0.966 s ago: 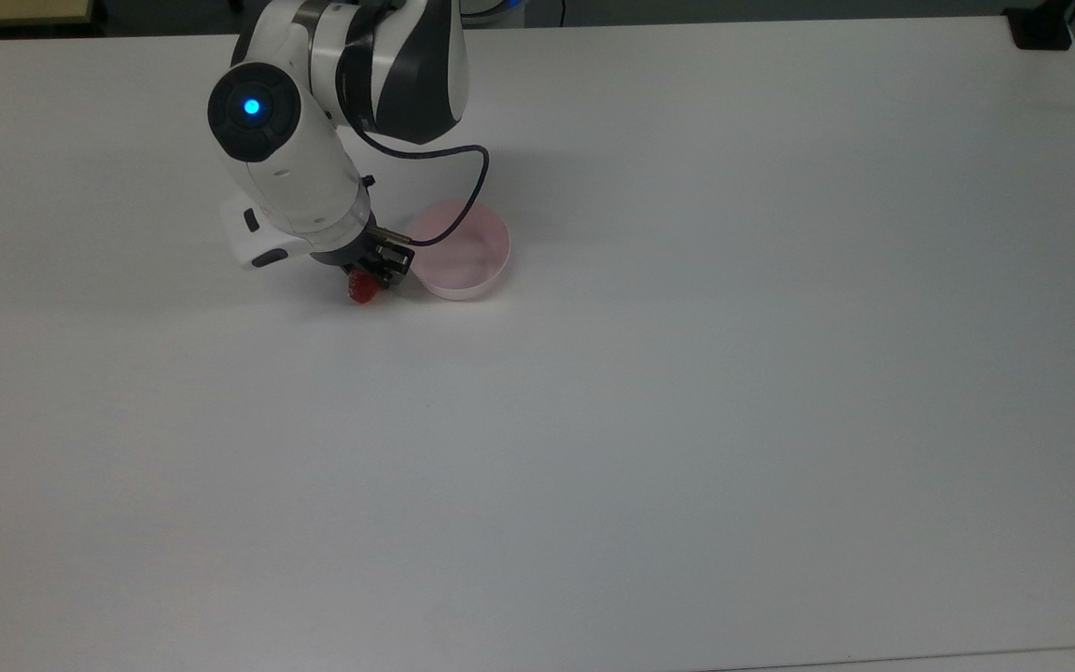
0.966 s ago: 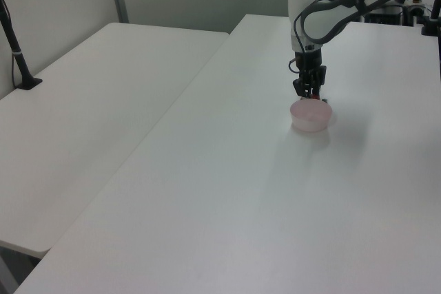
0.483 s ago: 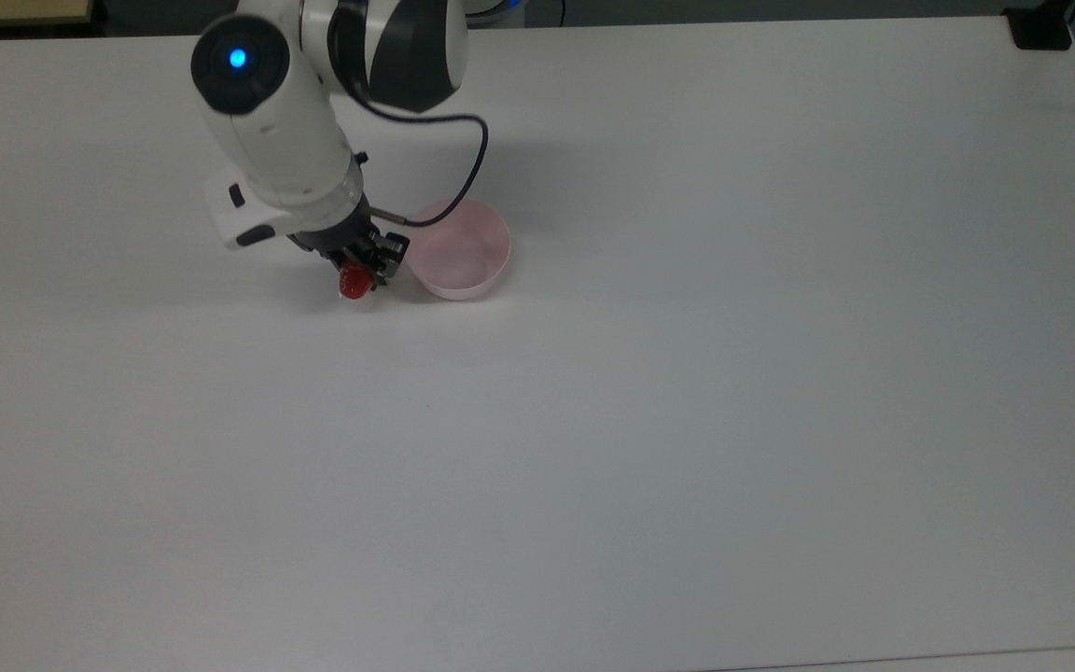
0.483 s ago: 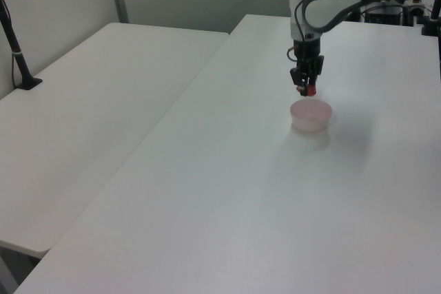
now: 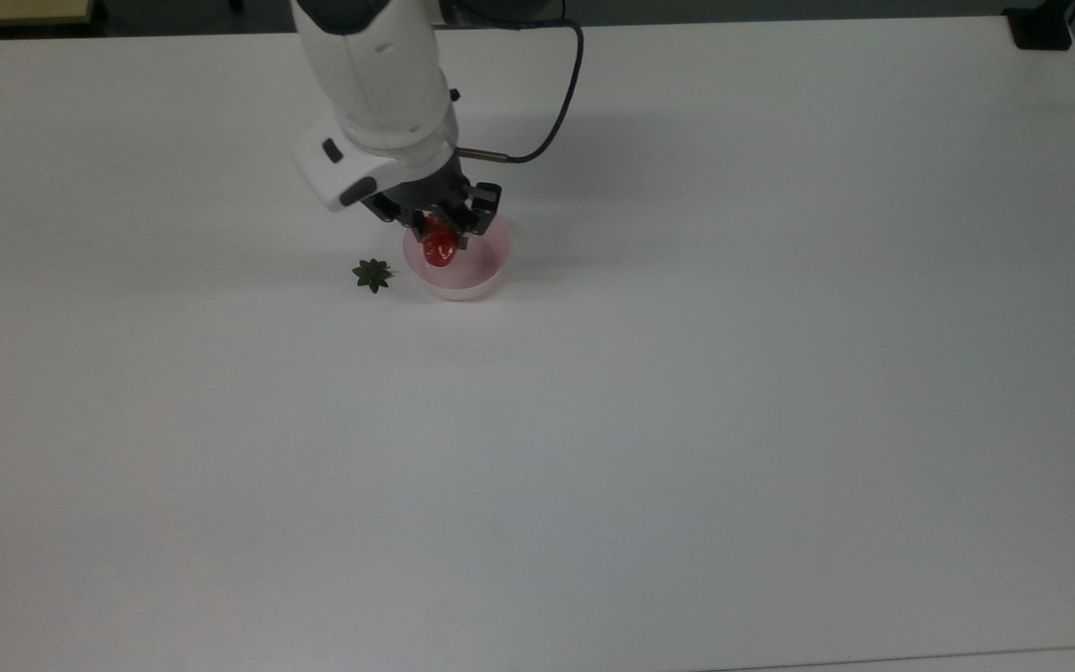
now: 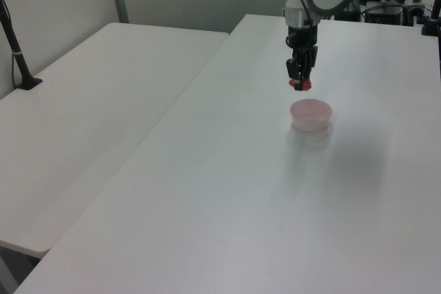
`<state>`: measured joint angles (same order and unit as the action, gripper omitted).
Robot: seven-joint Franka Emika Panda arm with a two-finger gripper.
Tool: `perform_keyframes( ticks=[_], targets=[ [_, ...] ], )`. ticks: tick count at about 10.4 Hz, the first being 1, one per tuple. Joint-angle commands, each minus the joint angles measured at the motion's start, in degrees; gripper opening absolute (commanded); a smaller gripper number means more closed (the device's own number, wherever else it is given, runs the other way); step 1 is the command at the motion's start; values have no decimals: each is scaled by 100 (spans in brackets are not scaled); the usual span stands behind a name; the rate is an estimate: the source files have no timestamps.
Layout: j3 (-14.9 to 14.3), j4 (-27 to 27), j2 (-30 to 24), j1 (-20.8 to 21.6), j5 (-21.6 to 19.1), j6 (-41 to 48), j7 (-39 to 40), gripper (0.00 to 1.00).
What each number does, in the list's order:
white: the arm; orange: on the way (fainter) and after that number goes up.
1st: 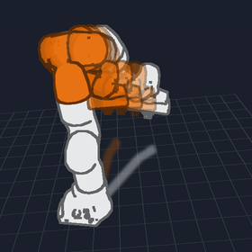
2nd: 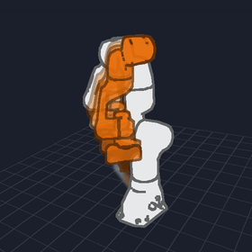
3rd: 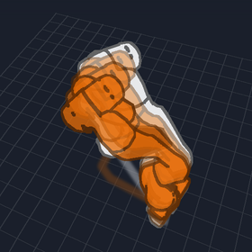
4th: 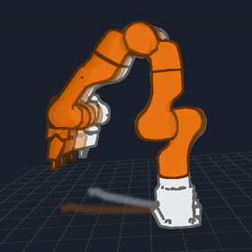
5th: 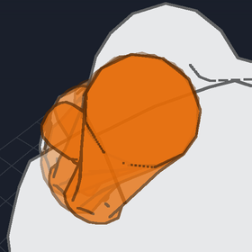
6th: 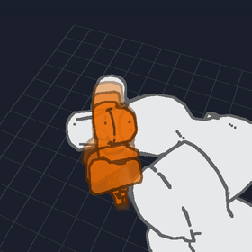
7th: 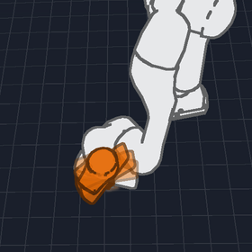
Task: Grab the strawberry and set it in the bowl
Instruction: 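Carry the strawberry over the pink bowl and release it inside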
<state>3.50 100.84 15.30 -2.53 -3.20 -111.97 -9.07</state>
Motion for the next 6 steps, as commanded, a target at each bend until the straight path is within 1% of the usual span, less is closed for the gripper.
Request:
perform_keyframes(
  ticks=[1, 2, 3, 4, 5, 6],
  targets=[
    [1, 138, 95, 173, 187, 105, 45, 42],
    [1, 155, 113, 174, 240, 96, 54, 44],
    [1, 182, 157, 174, 319, 105, 54, 49],
    [1, 217, 166, 165, 407, 114, 54, 62],
    [1, 261, 166, 165, 460, 122, 63, 70],
    [1, 261, 158, 156, 469, 140, 80, 74]
  ],
)
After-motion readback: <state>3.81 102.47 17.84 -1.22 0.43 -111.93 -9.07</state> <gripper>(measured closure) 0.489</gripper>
